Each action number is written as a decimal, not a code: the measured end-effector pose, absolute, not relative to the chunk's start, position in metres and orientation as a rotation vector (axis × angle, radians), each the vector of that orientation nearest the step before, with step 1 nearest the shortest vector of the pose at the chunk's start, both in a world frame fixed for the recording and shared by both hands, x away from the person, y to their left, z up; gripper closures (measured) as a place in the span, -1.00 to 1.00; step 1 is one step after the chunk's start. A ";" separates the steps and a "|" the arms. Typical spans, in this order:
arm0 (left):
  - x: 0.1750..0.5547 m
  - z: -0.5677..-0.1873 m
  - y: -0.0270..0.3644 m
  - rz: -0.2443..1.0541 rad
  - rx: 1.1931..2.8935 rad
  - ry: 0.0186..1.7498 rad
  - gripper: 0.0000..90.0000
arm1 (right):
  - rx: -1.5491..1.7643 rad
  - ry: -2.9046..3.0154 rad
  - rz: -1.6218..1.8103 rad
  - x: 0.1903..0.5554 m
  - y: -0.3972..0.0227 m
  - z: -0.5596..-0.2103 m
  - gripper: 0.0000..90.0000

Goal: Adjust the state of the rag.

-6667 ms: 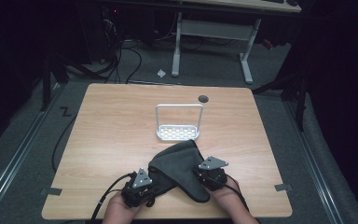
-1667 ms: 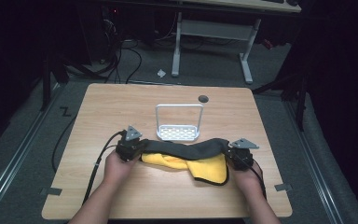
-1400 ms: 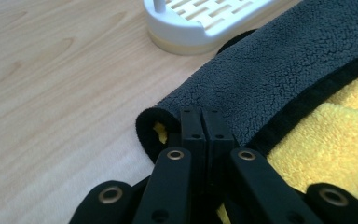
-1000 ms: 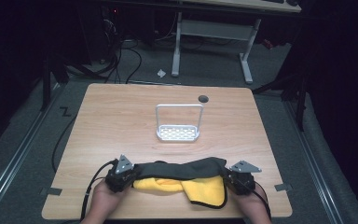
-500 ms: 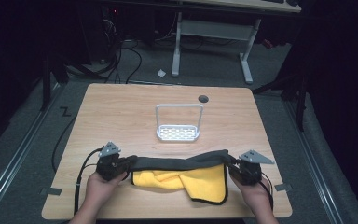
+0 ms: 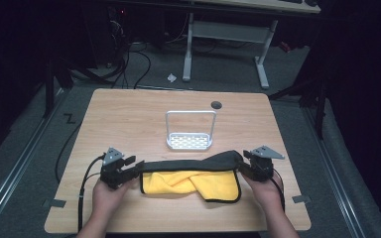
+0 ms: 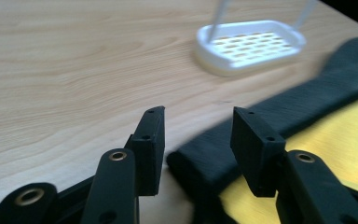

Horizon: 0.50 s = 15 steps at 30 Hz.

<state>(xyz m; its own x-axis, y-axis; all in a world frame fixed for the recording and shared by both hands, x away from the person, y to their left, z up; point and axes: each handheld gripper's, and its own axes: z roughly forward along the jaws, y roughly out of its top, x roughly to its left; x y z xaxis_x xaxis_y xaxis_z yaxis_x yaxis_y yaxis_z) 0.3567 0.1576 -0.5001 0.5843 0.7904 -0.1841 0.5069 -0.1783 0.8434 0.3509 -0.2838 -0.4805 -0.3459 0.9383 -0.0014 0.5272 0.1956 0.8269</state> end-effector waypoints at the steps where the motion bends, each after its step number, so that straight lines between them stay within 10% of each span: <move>1: 0.349 -0.500 0.153 0.349 1.858 1.026 0.31 | 1.341 1.977 1.039 0.344 -0.282 -0.481 0.37; 6: 0.324 -0.512 0.116 0.192 1.972 0.926 0.82 | 1.284 2.148 1.000 0.324 -0.263 -0.504 1.00; 15: 0.323 -0.530 0.095 0.207 2.119 0.870 0.83 | 1.219 2.235 0.817 0.327 -0.248 -0.524 1.00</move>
